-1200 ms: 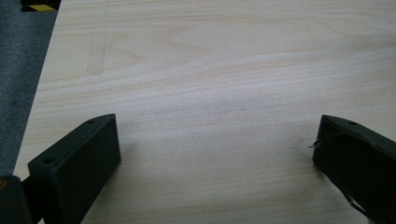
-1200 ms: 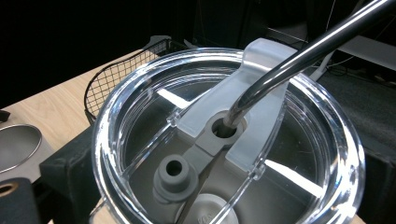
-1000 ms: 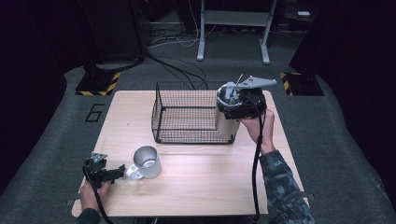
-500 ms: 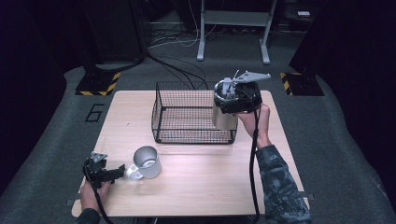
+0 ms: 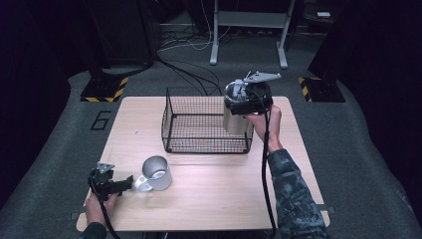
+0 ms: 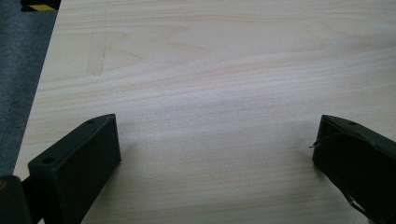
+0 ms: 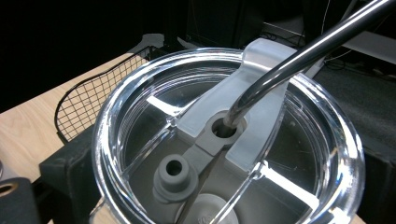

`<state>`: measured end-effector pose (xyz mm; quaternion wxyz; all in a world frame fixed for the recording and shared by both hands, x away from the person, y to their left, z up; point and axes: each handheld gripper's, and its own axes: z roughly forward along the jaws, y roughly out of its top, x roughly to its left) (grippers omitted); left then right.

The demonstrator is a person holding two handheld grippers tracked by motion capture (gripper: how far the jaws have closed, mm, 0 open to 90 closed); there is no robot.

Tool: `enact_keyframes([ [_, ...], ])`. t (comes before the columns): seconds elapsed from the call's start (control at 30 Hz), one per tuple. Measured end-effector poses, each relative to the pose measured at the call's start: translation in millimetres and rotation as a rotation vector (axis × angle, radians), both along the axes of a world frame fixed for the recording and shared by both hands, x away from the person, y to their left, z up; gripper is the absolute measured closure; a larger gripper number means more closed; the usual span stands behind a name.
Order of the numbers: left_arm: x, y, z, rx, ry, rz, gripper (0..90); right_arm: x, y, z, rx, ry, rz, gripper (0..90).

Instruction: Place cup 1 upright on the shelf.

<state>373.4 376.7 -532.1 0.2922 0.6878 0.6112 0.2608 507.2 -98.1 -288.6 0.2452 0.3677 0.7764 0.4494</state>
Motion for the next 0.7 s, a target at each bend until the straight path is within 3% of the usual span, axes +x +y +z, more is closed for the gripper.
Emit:
enact_keyframes([
  [0.57, 0.0, -0.1, 0.0, 0.000, 0.000, 0.000, 0.6, 32.2, 9.8, -24.0, -0.025, 0.039, -0.030, 3.5],
  [0.7, 0.0, 0.0, 0.0, 0.000, 0.000, 0.000, 0.6, 39.4, 10.5, -31.5, -0.018, 0.065, -0.053, 3.4],
])
